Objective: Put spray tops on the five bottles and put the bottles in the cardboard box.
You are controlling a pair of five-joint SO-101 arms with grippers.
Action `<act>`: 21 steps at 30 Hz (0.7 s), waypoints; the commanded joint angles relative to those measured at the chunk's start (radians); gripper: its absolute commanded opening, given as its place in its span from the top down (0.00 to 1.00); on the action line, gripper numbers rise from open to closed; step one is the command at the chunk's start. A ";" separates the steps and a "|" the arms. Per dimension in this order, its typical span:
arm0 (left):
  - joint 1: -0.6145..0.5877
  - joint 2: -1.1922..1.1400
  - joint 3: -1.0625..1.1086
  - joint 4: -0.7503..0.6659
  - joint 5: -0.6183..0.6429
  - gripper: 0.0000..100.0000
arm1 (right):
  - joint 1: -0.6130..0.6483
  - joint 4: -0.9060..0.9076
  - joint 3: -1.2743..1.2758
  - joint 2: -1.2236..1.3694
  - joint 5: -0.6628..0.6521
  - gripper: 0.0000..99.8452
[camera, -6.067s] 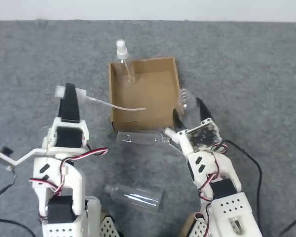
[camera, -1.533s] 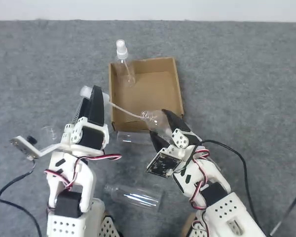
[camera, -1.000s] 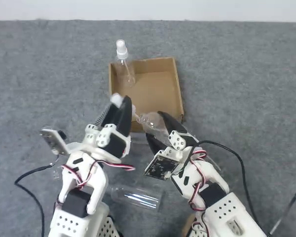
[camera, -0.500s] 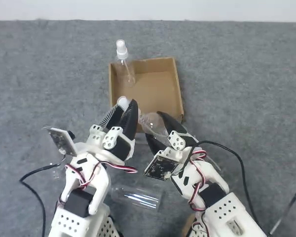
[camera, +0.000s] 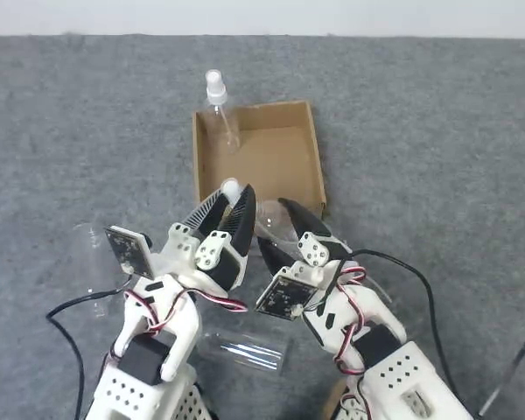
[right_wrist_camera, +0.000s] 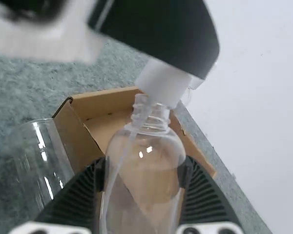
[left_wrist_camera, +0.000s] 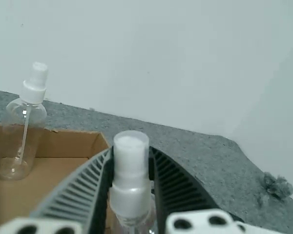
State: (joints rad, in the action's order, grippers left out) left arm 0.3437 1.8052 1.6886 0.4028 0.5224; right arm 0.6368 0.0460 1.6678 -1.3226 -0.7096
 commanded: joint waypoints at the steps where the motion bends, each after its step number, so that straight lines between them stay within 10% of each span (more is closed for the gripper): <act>1: 0.005 0.017 -0.012 -0.028 -0.009 0.98 | 0.005 -0.005 0.023 -0.025 0.011 0.98; 8: -0.018 0.018 -0.008 -0.026 -0.006 0.81 | 0.005 -0.005 0.023 -0.025 0.011 0.98; 21: -0.037 0.018 -0.019 -0.028 0.032 0.80 | 0.002 -0.007 0.020 -0.025 0.011 0.98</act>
State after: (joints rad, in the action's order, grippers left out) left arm 0.3222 1.8052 1.6901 0.4028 0.5209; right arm 0.6368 0.0460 1.6678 -1.3226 -0.7096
